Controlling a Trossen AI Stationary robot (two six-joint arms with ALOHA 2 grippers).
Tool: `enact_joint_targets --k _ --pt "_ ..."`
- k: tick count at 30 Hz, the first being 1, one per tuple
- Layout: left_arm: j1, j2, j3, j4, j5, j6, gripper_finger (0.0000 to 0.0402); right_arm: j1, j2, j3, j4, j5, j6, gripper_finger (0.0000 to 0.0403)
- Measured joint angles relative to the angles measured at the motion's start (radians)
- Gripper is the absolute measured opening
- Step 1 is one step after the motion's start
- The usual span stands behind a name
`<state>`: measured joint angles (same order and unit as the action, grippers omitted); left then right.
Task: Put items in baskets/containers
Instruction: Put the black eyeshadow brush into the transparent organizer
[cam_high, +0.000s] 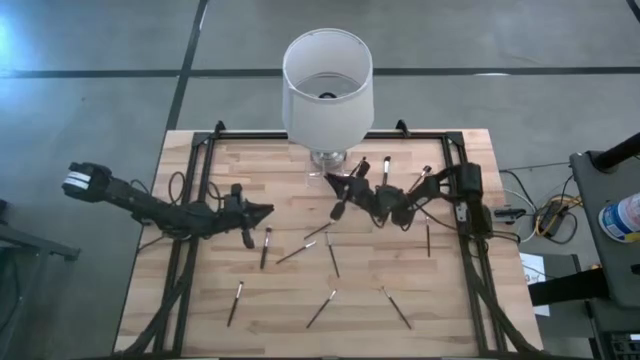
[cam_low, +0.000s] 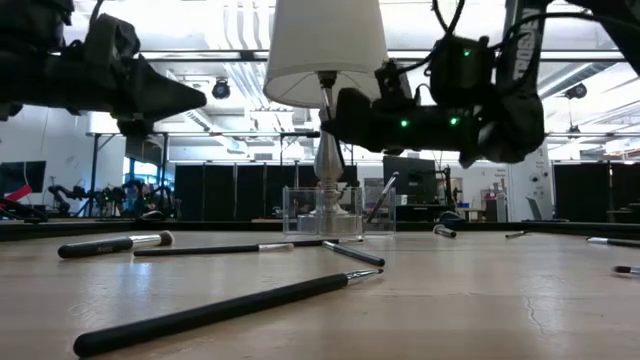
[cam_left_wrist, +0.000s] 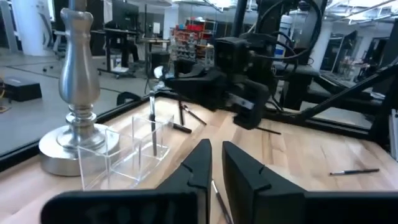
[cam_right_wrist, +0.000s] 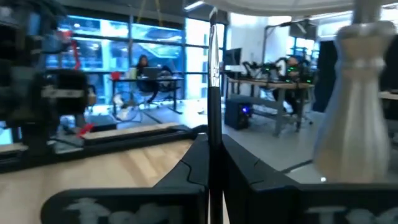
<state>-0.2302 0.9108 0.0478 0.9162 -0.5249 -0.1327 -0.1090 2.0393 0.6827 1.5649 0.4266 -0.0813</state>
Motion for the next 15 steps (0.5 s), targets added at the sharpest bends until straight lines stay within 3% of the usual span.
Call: enact_joint_targets --k 10,15 --pt "0.0 0.023 -0.001 -0.001 0.012 0.001 0.0032 -0.107 0.003 0.041 -0.024 0.003 0.113 0.0014" --pt "0.0 0.024 -0.001 -0.004 0.012 0.002 0.0032 -0.12 0.072 0.072 -0.008 0.08 0.194 0.0013"
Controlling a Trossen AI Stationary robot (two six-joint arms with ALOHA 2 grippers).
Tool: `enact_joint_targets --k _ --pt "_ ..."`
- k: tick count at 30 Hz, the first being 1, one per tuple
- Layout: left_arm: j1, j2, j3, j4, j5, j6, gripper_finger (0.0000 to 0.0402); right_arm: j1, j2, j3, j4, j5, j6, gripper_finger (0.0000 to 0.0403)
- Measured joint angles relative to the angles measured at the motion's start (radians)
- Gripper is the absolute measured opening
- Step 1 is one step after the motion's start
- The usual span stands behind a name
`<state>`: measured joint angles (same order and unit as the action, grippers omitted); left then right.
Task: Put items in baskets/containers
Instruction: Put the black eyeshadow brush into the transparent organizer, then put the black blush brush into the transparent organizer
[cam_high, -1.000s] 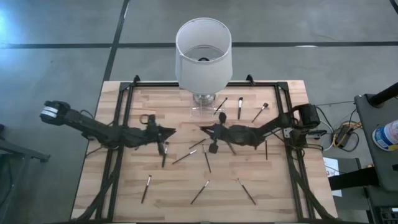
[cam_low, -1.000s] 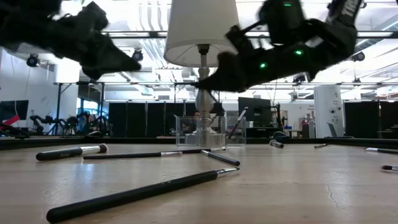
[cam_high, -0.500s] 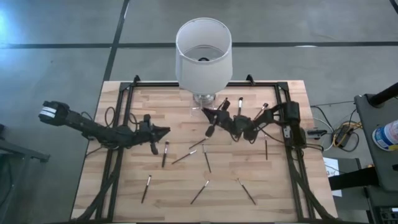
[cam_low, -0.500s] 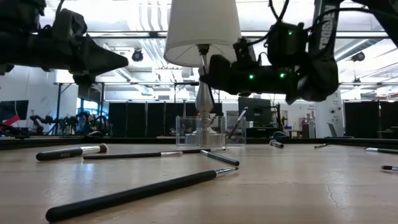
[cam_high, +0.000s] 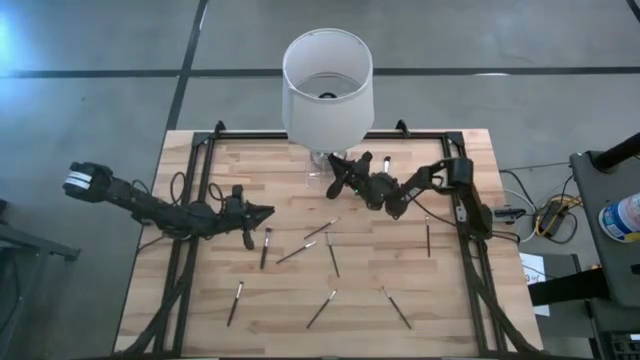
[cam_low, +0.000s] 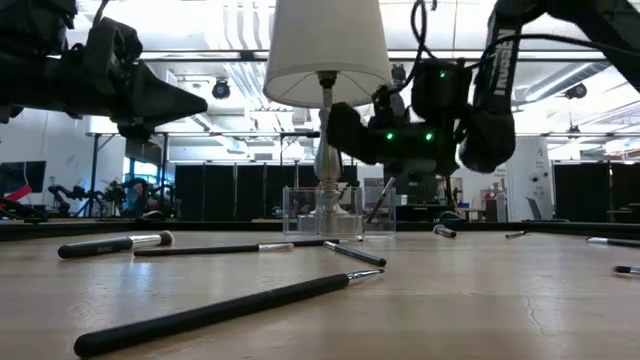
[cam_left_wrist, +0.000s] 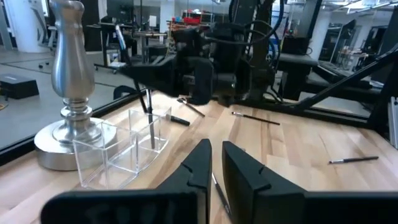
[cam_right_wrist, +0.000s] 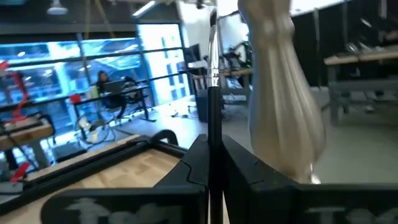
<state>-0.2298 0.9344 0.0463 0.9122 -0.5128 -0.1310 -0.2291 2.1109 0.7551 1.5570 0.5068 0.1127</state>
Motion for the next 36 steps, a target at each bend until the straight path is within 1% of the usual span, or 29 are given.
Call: enact_joint_targets --k 5,9,13,20,30,33,36 --pt "0.0 0.0 0.0 0.0 0.0 0.0 0.0032 -0.002 0.087 0.046 0.012 0.075 0.06 0.0013" --pt "0.001 0.0 0.0 -0.001 -0.001 0.0 0.0032 0.003 0.112 0.088 0.014 0.103 0.063 0.0013" --pt "0.0 0.0 -0.001 -0.001 -0.001 0.0 0.0032 0.007 0.103 0.106 -0.006 0.101 0.072 0.0016" --pt "0.0 0.0 -0.001 -0.003 -0.001 -0.001 0.0032 0.012 0.083 0.101 -0.037 0.129 0.066 0.0043" --pt "0.0 0.0 -0.001 -0.002 -0.001 -0.002 0.0032 0.016 0.083 0.1 -0.043 0.149 0.059 0.0055" --pt "0.0 0.0 -0.001 -0.003 -0.001 -0.002 0.0032 0.023 0.083 0.1 -0.043 0.149 0.025 0.0059" --pt "0.0 0.0 -0.001 -0.013 -0.001 -0.002 0.0032 0.037 0.07 0.097 -0.059 0.151 -0.032 0.0052"
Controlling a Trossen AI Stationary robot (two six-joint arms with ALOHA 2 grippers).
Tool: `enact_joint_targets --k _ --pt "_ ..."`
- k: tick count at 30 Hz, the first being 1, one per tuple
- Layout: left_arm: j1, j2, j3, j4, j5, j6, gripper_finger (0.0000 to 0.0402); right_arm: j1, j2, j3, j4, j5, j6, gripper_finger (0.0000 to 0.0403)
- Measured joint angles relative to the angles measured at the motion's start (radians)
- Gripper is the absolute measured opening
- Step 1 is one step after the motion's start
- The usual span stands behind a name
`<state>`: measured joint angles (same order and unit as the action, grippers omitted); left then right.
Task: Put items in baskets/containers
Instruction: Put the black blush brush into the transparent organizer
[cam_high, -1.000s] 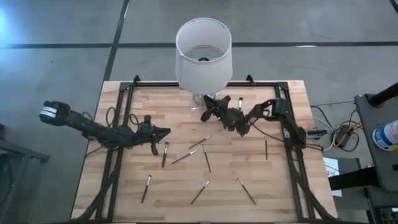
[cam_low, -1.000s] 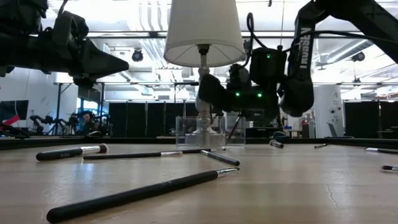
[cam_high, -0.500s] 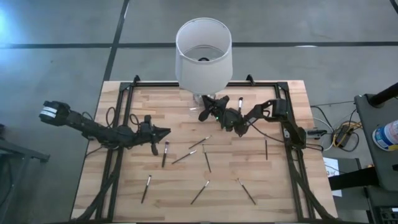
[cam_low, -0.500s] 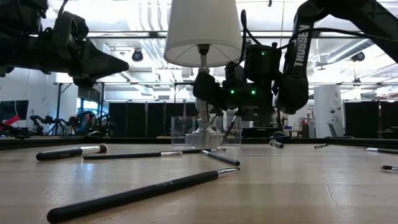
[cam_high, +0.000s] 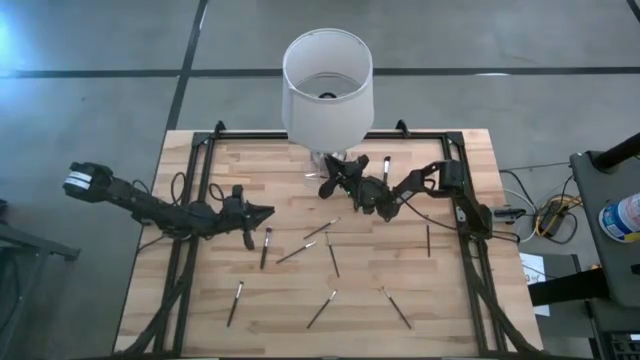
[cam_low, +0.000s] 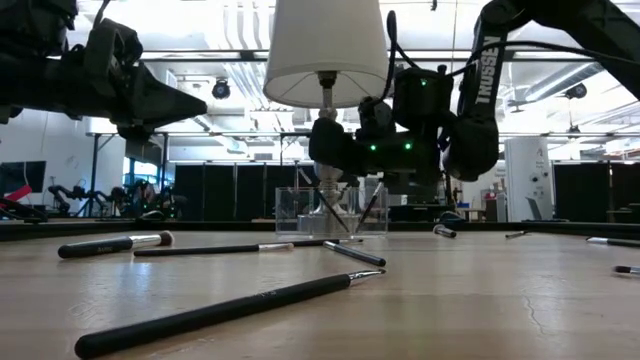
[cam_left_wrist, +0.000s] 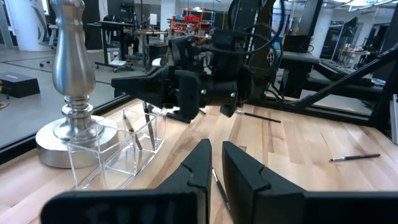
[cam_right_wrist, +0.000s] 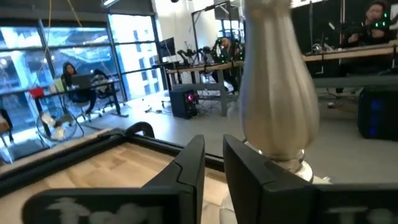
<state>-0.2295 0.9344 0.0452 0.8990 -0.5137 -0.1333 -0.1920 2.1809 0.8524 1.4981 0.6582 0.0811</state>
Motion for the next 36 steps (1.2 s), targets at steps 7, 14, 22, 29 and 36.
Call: enact_joint_targets --k 7,14,22,29,36 --pt "-0.001 0.002 -0.001 -0.028 0.03 -0.004 0.0031 0.046 -0.157 -0.023 -0.289 0.0 -0.096 0.0011" --pt "-0.001 0.003 0.019 -0.03 0.089 -0.017 0.0003 0.142 -0.354 -0.127 -0.523 -0.071 -0.14 0.0008" --pt "-0.012 0.072 0.187 -0.395 0.082 -0.035 0.0 0.291 -0.472 -0.309 -0.523 -0.161 -0.009 0.0008" --pt "-0.095 0.262 0.41 -0.793 0.068 -0.177 0.0 0.422 -0.483 -0.369 -0.522 -0.055 0.018 0.0008" --pt "-0.14 0.495 0.544 -0.906 0.085 -0.372 0.0009 0.458 -0.484 -0.376 -0.523 -0.026 0.025 0.0008"
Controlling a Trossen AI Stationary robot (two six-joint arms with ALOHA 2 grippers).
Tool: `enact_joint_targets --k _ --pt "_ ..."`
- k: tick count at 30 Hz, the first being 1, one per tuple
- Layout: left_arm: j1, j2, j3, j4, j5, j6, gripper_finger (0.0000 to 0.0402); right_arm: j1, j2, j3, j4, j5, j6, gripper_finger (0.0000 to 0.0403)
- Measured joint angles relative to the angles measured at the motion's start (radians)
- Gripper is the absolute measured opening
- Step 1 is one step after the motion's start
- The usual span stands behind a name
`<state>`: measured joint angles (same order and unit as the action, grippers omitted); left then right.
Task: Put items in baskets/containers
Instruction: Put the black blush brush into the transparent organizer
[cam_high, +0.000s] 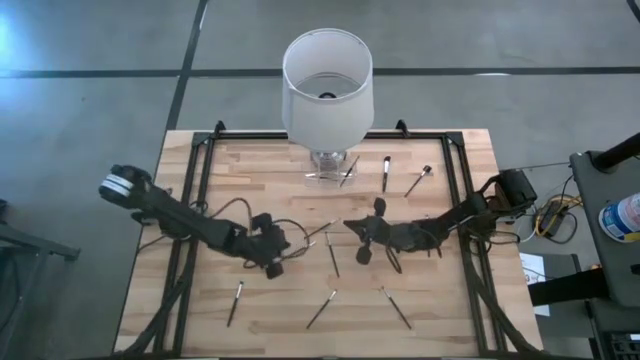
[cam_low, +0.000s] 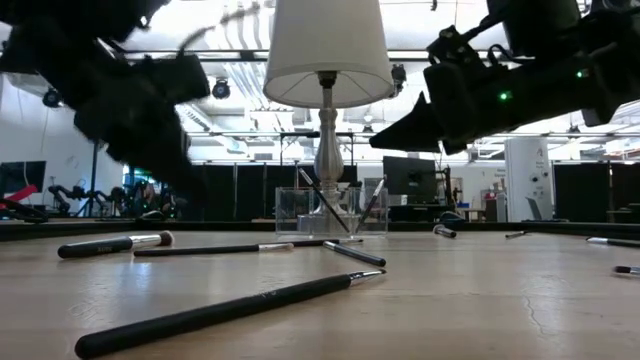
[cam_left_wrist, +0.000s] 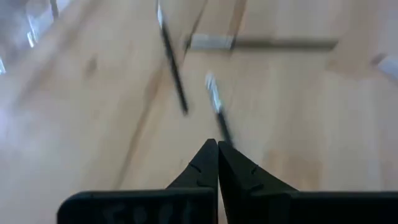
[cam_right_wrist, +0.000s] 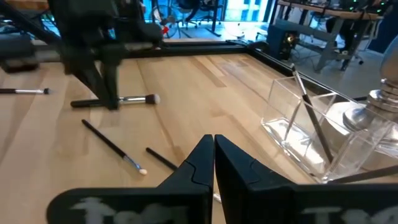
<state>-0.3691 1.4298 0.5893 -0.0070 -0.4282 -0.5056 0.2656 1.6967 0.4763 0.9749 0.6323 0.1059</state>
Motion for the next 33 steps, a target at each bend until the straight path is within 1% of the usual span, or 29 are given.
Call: enact_joint_targets --k 3,7,11,16,20,23,28,33 --pt "-0.001 0.047 0.052 -0.135 0.001 -0.078 0.0024 0.004 0.001 0.002 0.0 0.0 0.0 0.0008" --pt "-0.012 0.046 0.09 -0.299 -0.005 -0.168 0.0045 0.003 0.001 0.002 -0.003 0.0 0.003 0.0008" --pt "-0.021 -0.014 0.094 -0.361 -0.011 -0.254 0.0054 0.003 0.002 0.002 -0.008 0.0 0.005 0.0008" --pt "-0.021 -0.077 0.061 -0.451 -0.011 -0.436 0.0055 0.004 0.002 0.002 -0.015 0.0 0.013 0.0008" --pt "-0.011 -0.093 0.041 -0.518 -0.02 -0.557 0.0056 0.004 0.002 0.002 -0.021 -0.001 0.019 0.0008" --pt "0.003 -0.092 0.025 -0.5 -0.018 -0.574 0.0056 0.004 0.002 0.002 -0.022 -0.001 0.019 0.0008" --pt "0.038 -0.088 -0.015 -0.401 0.048 -0.567 0.0056 0.004 0.002 0.004 -0.022 -0.001 0.019 0.0008" --pt "0.067 -0.089 -0.038 -0.401 0.045 -0.578 0.0056 0.004 0.003 0.004 -0.026 -0.001 0.019 0.0009"
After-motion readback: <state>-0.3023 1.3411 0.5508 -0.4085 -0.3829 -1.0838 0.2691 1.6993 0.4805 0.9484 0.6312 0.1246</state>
